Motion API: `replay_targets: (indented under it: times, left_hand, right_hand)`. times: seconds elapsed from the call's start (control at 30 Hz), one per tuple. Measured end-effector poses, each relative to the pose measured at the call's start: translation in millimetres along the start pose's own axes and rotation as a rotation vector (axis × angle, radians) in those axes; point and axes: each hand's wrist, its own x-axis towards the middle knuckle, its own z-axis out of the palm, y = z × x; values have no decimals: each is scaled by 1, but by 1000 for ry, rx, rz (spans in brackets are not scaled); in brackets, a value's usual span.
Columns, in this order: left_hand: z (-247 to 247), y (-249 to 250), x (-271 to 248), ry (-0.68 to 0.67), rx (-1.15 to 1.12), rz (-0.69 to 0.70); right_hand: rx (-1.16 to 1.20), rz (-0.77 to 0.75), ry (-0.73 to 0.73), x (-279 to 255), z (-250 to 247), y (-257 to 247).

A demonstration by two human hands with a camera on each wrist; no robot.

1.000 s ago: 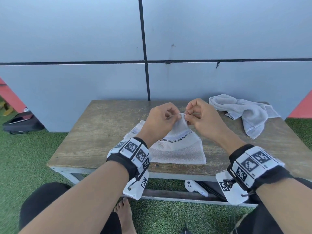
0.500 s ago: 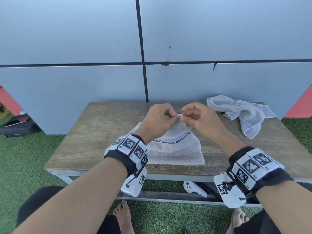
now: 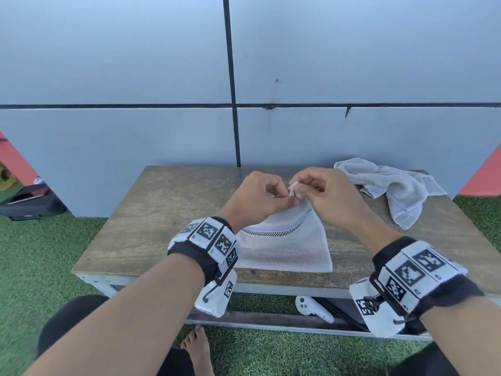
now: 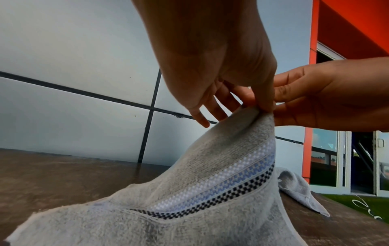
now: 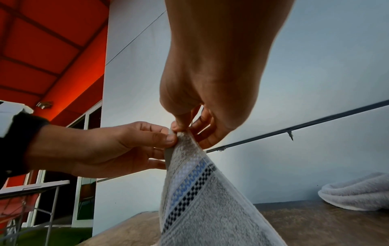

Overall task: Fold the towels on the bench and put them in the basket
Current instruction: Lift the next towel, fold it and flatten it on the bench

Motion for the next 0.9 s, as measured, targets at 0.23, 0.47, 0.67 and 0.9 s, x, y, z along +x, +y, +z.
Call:
replay_targets:
  times: [0.23,0.47,0.67,0.9]
  left_hand:
    - [-39,-7,-5,-38,186,-121]
    - [-101,-19,-14,44,383,-180]
    - [-139,-15,-30,116,550,-158]
    - [-163,-14,-32,201,558,-78]
  right_hand:
    - [56,-50,181,15,-19,-9]
    - [0,12,382,41,-39,-14]
    - [10,69,461,56,-45,-18]
    - [-20,96,490,66,-51,-18]
